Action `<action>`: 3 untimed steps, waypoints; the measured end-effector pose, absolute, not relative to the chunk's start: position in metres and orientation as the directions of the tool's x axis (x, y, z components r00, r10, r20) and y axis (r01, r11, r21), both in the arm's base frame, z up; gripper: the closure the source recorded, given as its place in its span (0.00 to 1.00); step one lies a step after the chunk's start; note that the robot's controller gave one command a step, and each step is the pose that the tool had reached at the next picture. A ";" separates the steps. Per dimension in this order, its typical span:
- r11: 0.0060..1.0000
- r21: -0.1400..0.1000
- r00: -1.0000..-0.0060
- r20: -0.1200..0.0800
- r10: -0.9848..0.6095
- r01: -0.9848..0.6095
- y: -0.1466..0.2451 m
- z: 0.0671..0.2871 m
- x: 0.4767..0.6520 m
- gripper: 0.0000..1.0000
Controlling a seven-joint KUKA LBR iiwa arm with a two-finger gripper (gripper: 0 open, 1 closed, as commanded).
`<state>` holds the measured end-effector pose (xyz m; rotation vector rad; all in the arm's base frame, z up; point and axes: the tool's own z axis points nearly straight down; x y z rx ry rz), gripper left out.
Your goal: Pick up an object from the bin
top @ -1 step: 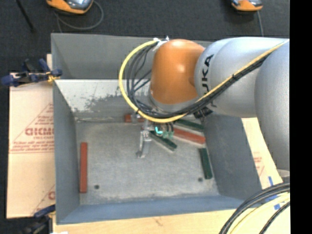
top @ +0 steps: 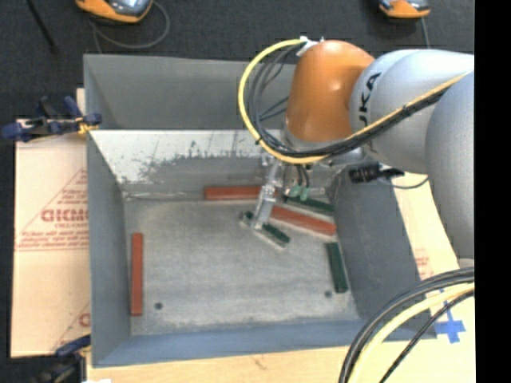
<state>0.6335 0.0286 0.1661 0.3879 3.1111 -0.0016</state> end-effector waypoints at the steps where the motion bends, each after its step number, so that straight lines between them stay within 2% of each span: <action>1: 0.888 -0.002 -0.888 0.000 0.461 0.461 -0.064 0.093 0.627 0.00; 2: 0.927 -0.004 -0.927 0.002 0.375 0.375 -0.035 0.071 0.646 0.00; 3: 0.944 0.001 -0.944 -0.003 0.329 0.329 0.019 0.076 0.633 0.00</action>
Offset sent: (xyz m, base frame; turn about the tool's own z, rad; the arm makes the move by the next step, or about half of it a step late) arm -0.0059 -0.0886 -0.0715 0.2303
